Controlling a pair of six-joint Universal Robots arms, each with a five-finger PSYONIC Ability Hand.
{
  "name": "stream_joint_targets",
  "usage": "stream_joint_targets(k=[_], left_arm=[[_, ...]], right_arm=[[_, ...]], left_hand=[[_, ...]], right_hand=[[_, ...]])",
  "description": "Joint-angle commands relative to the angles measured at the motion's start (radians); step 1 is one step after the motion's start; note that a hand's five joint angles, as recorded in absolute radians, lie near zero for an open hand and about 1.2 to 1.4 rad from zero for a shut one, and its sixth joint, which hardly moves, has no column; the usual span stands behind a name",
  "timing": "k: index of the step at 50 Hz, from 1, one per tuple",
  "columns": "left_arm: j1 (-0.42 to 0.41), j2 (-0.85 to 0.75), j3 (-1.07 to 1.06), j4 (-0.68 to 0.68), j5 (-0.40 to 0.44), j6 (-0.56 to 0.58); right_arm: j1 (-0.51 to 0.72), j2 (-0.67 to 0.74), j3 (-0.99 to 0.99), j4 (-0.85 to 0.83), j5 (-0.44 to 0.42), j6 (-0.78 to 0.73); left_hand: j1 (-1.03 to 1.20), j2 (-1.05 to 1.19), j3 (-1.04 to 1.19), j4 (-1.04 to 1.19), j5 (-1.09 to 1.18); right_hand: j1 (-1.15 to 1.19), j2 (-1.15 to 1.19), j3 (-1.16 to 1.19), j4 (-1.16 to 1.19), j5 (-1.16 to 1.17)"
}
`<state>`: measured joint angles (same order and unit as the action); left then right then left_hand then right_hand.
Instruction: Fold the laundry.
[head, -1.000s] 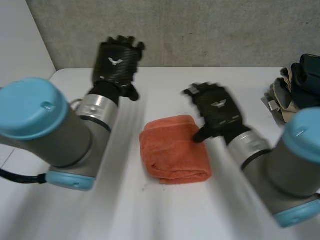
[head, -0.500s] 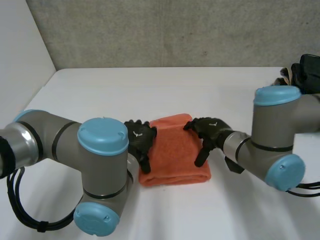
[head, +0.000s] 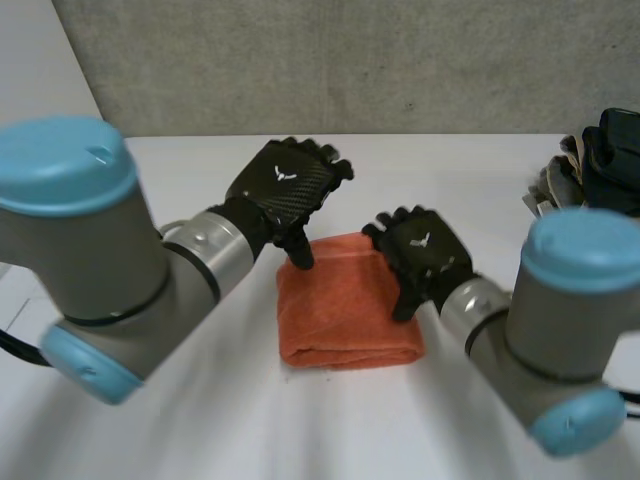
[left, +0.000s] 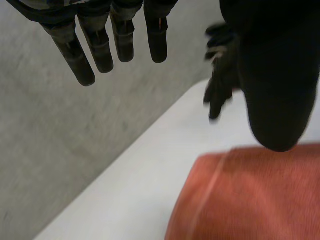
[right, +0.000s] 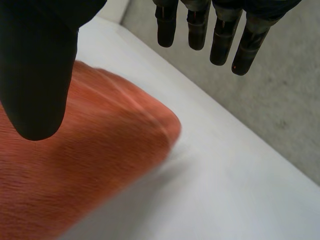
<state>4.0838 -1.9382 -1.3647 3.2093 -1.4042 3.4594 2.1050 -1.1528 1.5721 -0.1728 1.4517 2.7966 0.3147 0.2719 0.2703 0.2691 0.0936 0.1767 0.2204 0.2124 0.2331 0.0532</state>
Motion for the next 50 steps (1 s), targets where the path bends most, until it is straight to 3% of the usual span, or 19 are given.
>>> stream_joint_targets(k=[1,20,28,36,39,40,43,50], left_arm=[[0.073,0.071,-0.016,-0.115,0.264,-0.005],[0.087,0.071,-0.016,-0.154,0.291,-0.006],[0.086,0.073,-0.016,-0.151,0.289,-0.008],[0.089,0.079,-0.016,-0.151,0.289,-0.008],[0.089,0.081,-0.016,-0.151,0.289,-0.008],[0.089,0.081,-0.016,-0.151,0.289,-0.008],[0.090,0.081,-0.016,-0.151,0.289,-0.008],[0.093,0.085,-0.016,-0.151,0.289,-0.008]], right_arm=[[0.075,-0.018,0.226,-0.203,-0.004,-0.069],[0.082,0.186,0.177,-0.387,0.015,-0.169],[0.082,0.226,0.080,-0.381,0.006,-0.161],[0.082,0.268,0.000,-0.372,0.006,-0.152],[0.082,0.288,-0.024,-0.367,0.007,-0.152],[0.082,0.298,-0.041,-0.364,0.007,-0.152],[0.081,0.301,-0.055,-0.364,0.006,-0.152],[0.070,0.259,-0.060,-0.359,0.001,-0.137]], left_hand=[[-0.095,-0.052,-0.051,-0.050,-0.049],[-0.095,-0.053,-0.051,-0.050,-0.049],[-0.092,-0.050,-0.048,-0.047,-0.046],[-0.092,-0.050,-0.048,-0.047,-0.046],[-0.092,-0.050,-0.048,-0.047,-0.046],[-0.092,-0.050,-0.048,-0.047,-0.046],[-0.092,-0.050,-0.048,-0.047,-0.046],[-0.089,-0.047,-0.045,-0.044,-0.043]], right_hand=[[-0.002,-0.046,-0.038,-0.059,-0.053],[-0.002,-0.046,-0.038,-0.059,-0.053],[0.346,0.302,0.310,0.289,0.294],[0.360,0.317,0.325,0.304,0.309],[0.527,0.483,0.491,0.470,0.476],[0.786,0.743,0.751,0.730,0.735],[1.164,1.120,1.128,1.107,1.113],[1.220,1.176,1.184,1.163,1.169]])
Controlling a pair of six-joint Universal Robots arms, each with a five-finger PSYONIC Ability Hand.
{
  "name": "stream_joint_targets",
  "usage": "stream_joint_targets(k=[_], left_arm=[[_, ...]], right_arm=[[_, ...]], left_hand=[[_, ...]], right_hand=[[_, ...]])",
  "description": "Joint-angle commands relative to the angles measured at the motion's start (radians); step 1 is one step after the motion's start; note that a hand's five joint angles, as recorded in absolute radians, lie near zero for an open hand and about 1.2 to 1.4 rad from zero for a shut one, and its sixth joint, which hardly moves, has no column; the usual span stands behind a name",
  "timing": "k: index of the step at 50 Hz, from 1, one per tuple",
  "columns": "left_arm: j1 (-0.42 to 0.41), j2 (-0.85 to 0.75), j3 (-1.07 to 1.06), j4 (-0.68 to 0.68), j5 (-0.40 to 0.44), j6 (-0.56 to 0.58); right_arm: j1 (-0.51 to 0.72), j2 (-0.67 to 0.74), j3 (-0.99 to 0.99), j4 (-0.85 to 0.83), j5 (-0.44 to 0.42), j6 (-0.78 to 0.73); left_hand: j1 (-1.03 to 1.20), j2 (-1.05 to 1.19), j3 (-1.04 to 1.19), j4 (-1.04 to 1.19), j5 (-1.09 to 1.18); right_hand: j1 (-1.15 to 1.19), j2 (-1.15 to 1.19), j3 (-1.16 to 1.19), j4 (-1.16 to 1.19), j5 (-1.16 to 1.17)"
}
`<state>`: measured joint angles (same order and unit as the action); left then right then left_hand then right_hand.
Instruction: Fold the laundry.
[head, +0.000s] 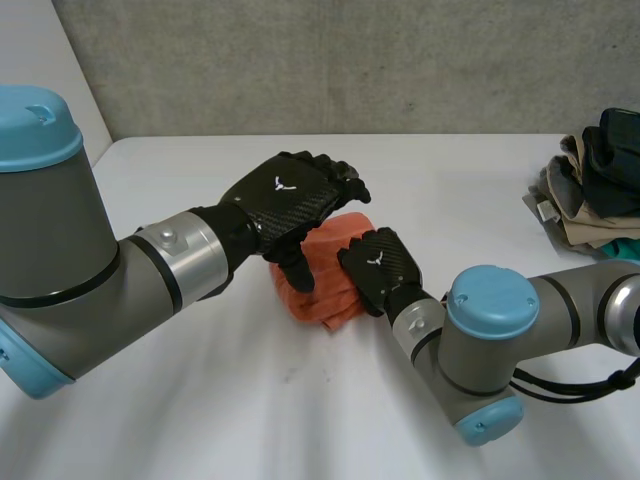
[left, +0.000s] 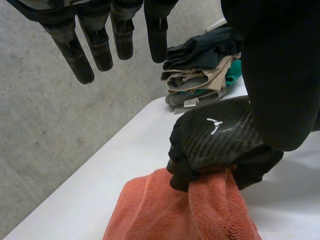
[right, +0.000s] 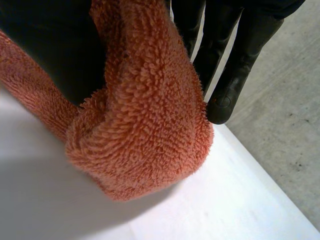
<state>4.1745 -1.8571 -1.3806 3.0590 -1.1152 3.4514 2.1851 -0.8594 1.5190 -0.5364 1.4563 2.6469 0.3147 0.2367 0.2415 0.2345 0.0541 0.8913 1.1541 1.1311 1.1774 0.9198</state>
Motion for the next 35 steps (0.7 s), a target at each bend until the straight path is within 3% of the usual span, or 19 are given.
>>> stream_joint_targets(k=[1,13,20,28,35], left_arm=[[0.004,0.006,0.000,0.000,0.000,0.000],[0.032,0.036,0.002,0.001,-0.001,-0.006],[0.050,0.055,0.002,0.006,0.000,-0.032],[0.056,0.067,0.002,0.011,0.000,-0.054],[0.053,0.067,-0.002,0.011,0.000,-0.054]], right_arm=[[-0.013,-0.039,-0.006,0.006,-0.007,0.015],[-0.162,-0.115,-0.081,0.001,-0.163,-0.022],[-0.254,-0.148,-0.261,-0.001,-0.185,-0.015],[-0.425,-0.222,-0.454,-0.031,-0.224,0.010],[-0.649,-0.205,-0.493,-0.106,-0.362,0.155]], left_hand=[[-0.089,-0.011,-0.016,-0.009,-0.003],[-0.089,-0.011,-0.016,-0.009,-0.003],[-0.089,-0.011,-0.016,-0.009,-0.003],[-0.087,-0.009,-0.013,-0.006,0.000],[-0.087,-0.009,-0.013,-0.006,0.000]], right_hand=[[0.505,0.242,0.265,0.219,0.302],[0.505,0.242,0.265,0.219,0.302],[0.505,0.242,0.265,0.219,0.302],[0.505,0.242,0.265,0.219,0.302],[0.505,0.242,0.265,0.219,0.302]])
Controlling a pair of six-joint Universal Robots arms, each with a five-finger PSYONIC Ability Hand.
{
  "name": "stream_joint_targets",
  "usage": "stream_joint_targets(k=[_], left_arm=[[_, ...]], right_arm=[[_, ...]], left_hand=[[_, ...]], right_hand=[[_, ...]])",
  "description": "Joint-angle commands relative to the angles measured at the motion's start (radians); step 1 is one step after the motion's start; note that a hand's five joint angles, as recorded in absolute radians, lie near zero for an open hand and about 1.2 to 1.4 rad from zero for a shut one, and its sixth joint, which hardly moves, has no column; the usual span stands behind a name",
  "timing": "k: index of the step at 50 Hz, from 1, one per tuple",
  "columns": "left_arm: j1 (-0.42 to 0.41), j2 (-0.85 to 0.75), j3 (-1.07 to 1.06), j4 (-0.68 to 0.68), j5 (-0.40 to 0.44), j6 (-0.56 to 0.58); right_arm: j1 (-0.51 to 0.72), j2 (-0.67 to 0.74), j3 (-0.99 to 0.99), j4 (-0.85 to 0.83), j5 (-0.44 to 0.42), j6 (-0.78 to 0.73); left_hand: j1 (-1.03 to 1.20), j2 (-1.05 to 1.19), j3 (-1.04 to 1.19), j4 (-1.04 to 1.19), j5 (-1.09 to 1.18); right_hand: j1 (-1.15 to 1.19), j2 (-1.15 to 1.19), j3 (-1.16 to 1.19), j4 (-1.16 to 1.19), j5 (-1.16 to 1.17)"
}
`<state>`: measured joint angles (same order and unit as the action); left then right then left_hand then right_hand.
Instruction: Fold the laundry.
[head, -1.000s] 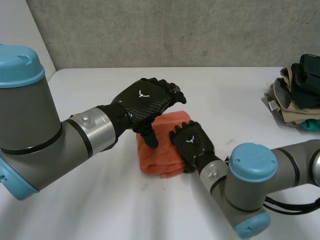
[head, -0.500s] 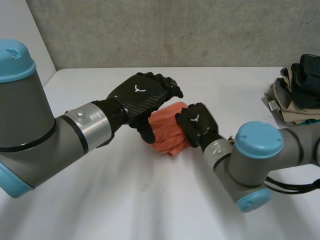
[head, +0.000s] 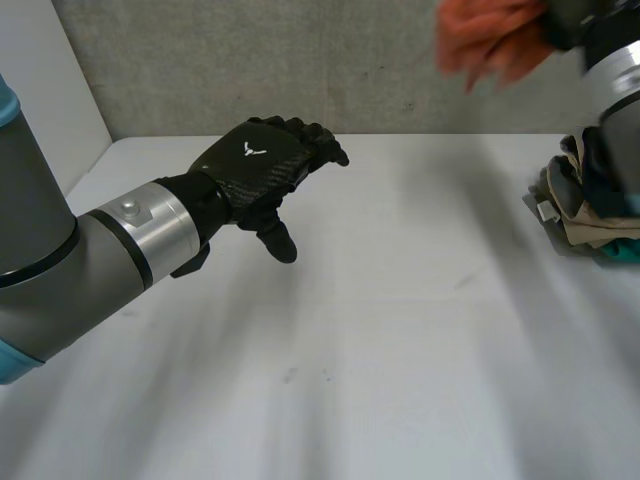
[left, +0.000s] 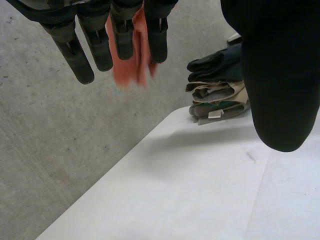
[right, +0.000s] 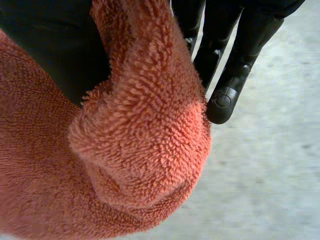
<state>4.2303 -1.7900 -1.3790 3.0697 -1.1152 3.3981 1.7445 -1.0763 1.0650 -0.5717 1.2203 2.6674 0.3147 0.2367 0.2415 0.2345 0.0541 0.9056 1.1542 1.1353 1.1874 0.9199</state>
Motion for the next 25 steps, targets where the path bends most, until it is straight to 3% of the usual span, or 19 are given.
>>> stream_joint_targets(k=[1,2,10,18,25], left_arm=[[-0.003,0.000,-0.003,0.000,0.000,-0.002],[-0.003,0.000,-0.005,0.000,0.000,-0.002],[-0.006,0.000,-0.006,0.001,0.000,-0.002],[-0.010,0.000,-0.009,0.001,0.000,-0.002],[-0.010,-0.002,-0.009,0.001,-0.002,-0.002]], right_arm=[[-0.232,0.018,-0.033,-0.089,-0.146,0.156],[-0.281,0.036,-0.027,-0.136,-0.189,0.199],[-0.489,0.200,0.024,-0.278,-0.263,0.356],[-0.632,0.363,0.147,-0.410,-0.384,0.355],[-0.658,0.417,0.190,-0.425,-0.455,0.333]], left_hand=[[-0.087,-0.009,-0.013,-0.006,0.000],[-0.087,-0.009,-0.013,-0.006,0.000],[-0.087,-0.009,-0.013,-0.006,0.000],[-0.087,-0.009,-0.013,-0.006,0.000],[-0.087,-0.009,-0.013,-0.006,0.000]], right_hand=[[0.491,0.242,0.261,0.209,0.302],[0.491,0.242,0.261,0.209,0.302],[0.491,0.242,0.261,0.209,0.302],[0.491,0.242,0.261,0.209,0.302],[0.491,0.242,0.261,0.209,0.302]])
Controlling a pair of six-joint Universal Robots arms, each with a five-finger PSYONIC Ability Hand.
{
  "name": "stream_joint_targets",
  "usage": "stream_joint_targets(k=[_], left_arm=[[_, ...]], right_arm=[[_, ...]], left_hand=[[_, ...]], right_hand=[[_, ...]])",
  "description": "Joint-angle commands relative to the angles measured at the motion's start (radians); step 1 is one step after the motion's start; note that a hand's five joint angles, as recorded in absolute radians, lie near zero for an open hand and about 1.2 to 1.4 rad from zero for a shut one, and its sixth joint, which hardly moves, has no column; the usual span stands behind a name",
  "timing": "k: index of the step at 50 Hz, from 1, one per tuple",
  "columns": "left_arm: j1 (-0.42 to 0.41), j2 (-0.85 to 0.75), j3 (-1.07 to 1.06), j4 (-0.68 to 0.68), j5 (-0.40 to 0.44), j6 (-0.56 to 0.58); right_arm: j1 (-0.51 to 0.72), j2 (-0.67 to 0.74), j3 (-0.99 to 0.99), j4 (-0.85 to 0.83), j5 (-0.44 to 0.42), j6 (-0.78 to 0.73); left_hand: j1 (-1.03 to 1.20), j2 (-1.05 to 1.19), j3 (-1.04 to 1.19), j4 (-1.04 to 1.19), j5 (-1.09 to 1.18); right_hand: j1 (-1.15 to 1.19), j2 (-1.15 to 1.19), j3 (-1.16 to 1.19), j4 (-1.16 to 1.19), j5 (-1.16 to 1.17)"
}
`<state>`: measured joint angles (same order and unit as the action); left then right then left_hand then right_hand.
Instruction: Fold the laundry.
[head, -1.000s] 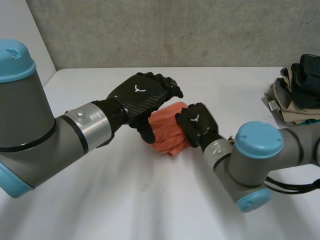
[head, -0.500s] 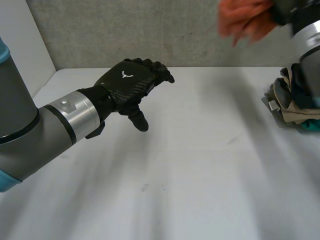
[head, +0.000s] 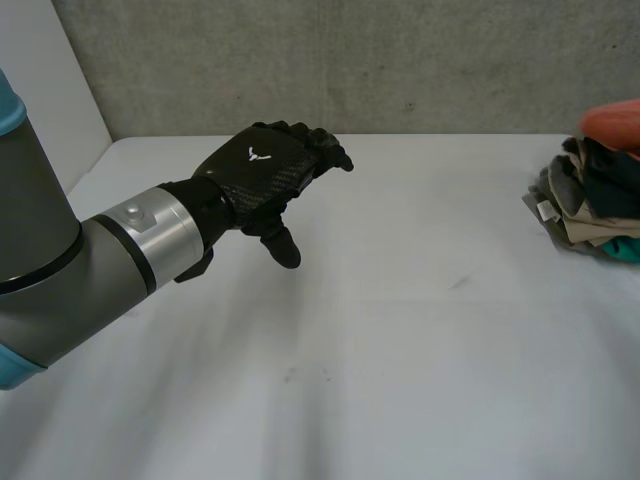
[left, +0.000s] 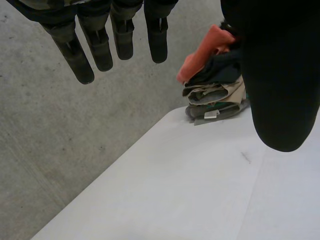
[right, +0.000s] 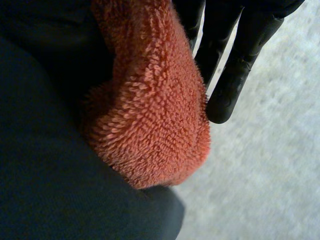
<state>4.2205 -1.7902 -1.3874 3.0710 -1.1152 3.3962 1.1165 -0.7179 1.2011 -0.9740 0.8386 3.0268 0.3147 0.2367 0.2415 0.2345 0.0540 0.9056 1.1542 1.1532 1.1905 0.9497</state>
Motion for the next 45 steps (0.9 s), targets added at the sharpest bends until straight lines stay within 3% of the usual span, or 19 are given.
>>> stream_joint_targets(k=[1,6,7,8,9,15,20,27,34,38,42,43,45], left_arm=[[-0.002,-0.001,-0.001,0.000,-0.002,0.000],[-0.002,-0.001,-0.001,0.000,-0.002,0.000],[-0.002,-0.001,-0.001,0.000,-0.002,0.000],[-0.002,-0.003,-0.001,0.000,-0.002,0.000],[-0.002,-0.003,-0.001,0.000,-0.002,0.000],[-0.002,-0.003,-0.001,0.000,-0.002,0.000],[-0.002,0.000,-0.001,0.000,-0.002,0.000],[-0.004,0.002,-0.001,-0.002,-0.002,0.000],[-0.002,0.006,-0.001,-0.002,-0.002,-0.002],[0.000,0.017,-0.001,-0.002,-0.002,-0.002],[0.000,0.025,-0.001,-0.002,-0.002,-0.002],[0.000,0.031,-0.001,-0.002,-0.002,-0.003],[0.000,0.040,-0.001,-0.002,-0.002,-0.006]], right_arm=[[-0.030,0.055,0.054,-0.023,-0.073,-0.029],[-0.026,0.026,0.052,0.000,-0.073,-0.036],[-0.024,0.018,0.054,0.011,-0.072,-0.036],[-0.021,0.002,0.054,0.040,-0.069,-0.037],[-0.017,-0.009,0.054,0.057,-0.067,-0.040],[0.019,-0.132,0.060,0.187,-0.044,-0.057],[0.017,-0.228,0.060,0.369,0.036,-0.059],[0.011,-0.327,0.081,0.621,0.057,-0.062],[-0.092,-0.373,0.100,0.854,0.059,-0.143],[-0.170,-0.385,0.087,1.011,0.074,-0.267],[-0.270,-0.393,0.037,1.089,0.195,-0.423],[-0.289,-0.388,0.000,1.091,0.280,-0.483],[-0.297,-0.391,-0.041,1.086,0.365,-0.525]], left_hand=[[-0.087,-0.009,-0.013,-0.006,0.000],[-0.089,-0.011,-0.016,-0.009,-0.003],[-0.089,-0.011,-0.016,-0.009,-0.003],[-0.089,-0.011,-0.016,-0.009,-0.003],[-0.089,-0.011,-0.016,-0.009,-0.003],[-0.089,-0.011,-0.016,-0.009,-0.003],[-0.089,-0.011,-0.016,-0.009,-0.003],[-0.089,-0.011,-0.016,-0.009,-0.003],[-0.089,-0.011,-0.016,-0.009,-0.003],[-0.092,-0.014,-0.019,-0.012,-0.006],[-0.095,-0.017,-0.022,-0.015,-0.009],[-0.095,-0.017,-0.022,-0.015,-0.009],[-0.095,-0.017,-0.022,-0.015,-0.009]], right_hand=[[0.491,0.242,0.243,0.206,0.272],[0.419,0.170,0.171,0.134,0.200],[0.058,-0.191,-0.190,-0.227,-0.161],[-0.661,-0.909,-0.908,-0.946,-0.879],[-0.731,-0.980,-0.979,-1.016,-0.950],[-0.731,-0.980,-0.979,-1.016,-0.950],[-0.731,-0.980,-0.979,-1.016,-0.950],[-0.731,-0.980,-0.979,-1.016,-0.950],[-0.731,-0.980,-0.979,-1.016,-0.950],[-0.731,-0.980,-0.979,-1.016,-0.950],[-0.731,-0.980,-0.979,-1.016,-0.950],[-0.731,-0.980,-0.979,-1.016,-0.950],[-0.731,-0.980,-0.979,-1.016,-0.950]])
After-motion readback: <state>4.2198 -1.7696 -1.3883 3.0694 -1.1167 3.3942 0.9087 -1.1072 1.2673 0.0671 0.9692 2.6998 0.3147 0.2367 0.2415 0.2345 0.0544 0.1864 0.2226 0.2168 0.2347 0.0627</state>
